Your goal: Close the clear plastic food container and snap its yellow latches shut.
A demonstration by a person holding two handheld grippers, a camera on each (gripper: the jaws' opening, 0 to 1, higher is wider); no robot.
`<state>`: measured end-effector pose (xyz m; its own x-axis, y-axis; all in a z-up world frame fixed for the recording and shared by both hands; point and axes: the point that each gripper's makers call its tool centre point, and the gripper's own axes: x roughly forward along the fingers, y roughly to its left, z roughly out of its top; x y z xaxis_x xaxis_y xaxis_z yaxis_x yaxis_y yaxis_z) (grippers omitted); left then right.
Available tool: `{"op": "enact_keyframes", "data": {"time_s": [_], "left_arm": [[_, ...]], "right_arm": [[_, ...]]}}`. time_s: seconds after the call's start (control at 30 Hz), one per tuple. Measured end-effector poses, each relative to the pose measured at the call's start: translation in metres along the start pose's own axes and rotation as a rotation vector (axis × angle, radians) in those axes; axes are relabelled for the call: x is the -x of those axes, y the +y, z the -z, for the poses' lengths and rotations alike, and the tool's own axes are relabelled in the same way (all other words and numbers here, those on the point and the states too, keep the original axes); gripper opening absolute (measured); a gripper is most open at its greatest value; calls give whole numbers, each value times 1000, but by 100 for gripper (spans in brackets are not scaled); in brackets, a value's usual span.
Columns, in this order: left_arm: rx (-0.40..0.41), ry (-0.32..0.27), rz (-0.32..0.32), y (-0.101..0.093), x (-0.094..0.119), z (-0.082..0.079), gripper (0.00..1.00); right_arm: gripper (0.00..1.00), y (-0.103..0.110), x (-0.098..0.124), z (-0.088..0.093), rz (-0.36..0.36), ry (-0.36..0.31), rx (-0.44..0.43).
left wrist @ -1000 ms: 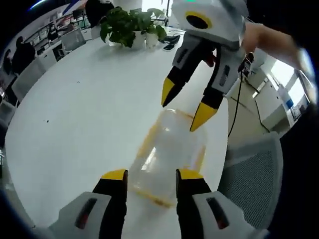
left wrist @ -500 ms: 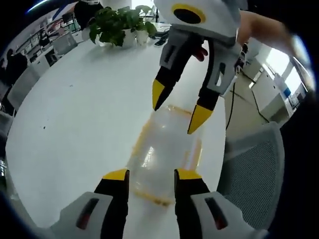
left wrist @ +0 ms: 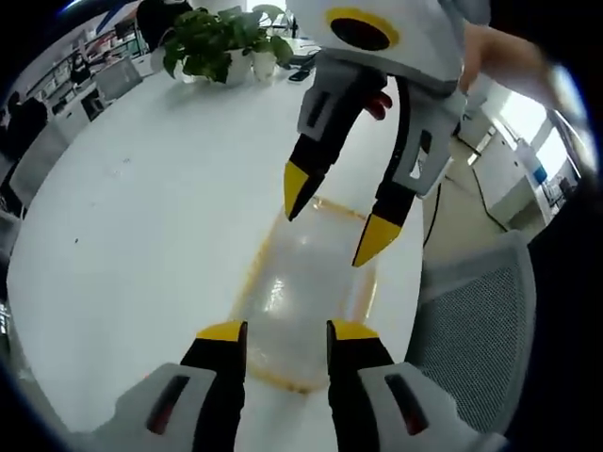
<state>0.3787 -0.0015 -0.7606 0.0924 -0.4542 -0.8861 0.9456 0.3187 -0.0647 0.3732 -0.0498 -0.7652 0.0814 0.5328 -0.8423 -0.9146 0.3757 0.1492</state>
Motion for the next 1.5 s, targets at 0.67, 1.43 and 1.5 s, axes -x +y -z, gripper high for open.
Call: {"op": "enact_keyframes", "data": {"time_s": [0.67, 1.43, 1.5], "left_arm": [[-96, 9, 53, -15, -15, -8, 38], [-114, 5, 71, -21, -27, -7, 35], [-114, 3, 74, -22, -27, -7, 36]], "right_arm": [[37, 7, -8, -3, -19, 20, 57], [36, 3, -22, -4, -21, 21, 103], [35, 2, -22, -4, -18, 24, 114]]}}
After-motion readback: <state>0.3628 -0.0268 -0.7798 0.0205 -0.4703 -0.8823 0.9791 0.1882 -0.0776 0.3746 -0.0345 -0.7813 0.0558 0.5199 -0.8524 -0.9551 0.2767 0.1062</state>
